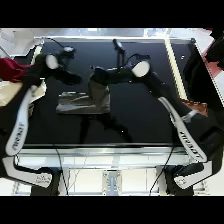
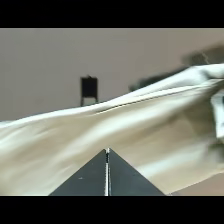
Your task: Fold the shirts.
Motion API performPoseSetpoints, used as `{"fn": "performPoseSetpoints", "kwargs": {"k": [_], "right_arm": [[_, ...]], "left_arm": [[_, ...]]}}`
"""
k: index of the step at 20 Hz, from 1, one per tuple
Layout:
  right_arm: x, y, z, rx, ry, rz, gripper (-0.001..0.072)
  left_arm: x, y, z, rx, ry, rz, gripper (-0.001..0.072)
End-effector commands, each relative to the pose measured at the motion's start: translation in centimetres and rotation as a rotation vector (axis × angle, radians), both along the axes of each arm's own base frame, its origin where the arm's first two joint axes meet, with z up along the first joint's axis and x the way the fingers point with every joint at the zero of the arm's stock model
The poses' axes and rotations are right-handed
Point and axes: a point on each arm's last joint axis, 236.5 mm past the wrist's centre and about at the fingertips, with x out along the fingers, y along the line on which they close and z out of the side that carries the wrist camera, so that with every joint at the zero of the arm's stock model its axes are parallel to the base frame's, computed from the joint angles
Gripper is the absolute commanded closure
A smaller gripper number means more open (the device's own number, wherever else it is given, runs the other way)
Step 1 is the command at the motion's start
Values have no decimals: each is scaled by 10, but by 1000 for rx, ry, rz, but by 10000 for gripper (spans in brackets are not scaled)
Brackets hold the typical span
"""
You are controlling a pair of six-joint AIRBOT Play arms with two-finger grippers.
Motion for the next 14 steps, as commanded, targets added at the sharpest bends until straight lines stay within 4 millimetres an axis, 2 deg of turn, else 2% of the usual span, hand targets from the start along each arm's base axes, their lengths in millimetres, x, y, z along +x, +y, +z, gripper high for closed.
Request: {"fn": "performPoseSetpoints", "kwargs": {"k": [1,3,4,5,6,8,10,11,14], "right_arm": [[-3,61,-31,83,31,-63,704],[1,86,-49,128,32,-143,676],[3,95,-51,160,36,-188,463],[2,101,-50,189,53,-213,161],[-3,103,-47,192,58,-200,99],[-5,95,-37,160,17,-154,99],[1,67,-26,81,-37,-91,101],[5,46,-22,36,-50,-62,102],[20,-34,-21,-123,-26,-34,104]], "left_arm": [[-15,88,47,27,-54,167,699],[-20,116,61,21,-78,237,699],[-24,125,64,22,-77,255,699],[-28,131,65,23,-72,269,699],[-30,136,66,24,-68,278,699],[-30,139,65,24,-66,285,699],[-30,139,65,24,-66,285,699],[-30,139,65,24,-66,285,699],[-30,139,65,24,-67,285,699]]}}
